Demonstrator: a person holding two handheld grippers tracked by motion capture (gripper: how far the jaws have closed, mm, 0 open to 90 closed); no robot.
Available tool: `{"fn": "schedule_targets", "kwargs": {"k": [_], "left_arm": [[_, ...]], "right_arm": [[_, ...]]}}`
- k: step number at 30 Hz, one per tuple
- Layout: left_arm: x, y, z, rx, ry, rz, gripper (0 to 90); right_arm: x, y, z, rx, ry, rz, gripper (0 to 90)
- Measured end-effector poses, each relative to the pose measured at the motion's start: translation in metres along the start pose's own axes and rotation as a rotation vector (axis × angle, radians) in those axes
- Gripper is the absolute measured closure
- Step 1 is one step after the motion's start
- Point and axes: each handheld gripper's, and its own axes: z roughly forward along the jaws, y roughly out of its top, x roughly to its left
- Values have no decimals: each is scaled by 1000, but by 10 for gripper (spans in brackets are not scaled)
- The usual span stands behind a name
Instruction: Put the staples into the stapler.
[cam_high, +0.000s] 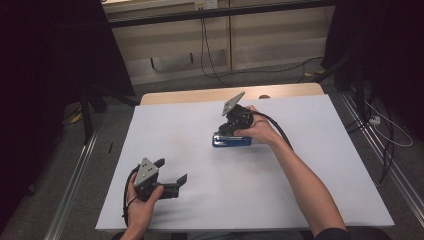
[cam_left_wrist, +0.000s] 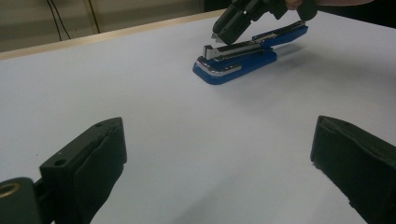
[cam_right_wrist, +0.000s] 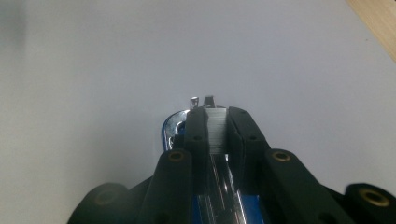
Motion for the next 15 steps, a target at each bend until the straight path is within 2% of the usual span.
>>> {"fn": "schedule_targets", "kwargs": {"k": [15], "left_arm": [[0,0,0,0,0,0,36]], "right_arm": [[-2,2,3,23,22,-51,794]]}}
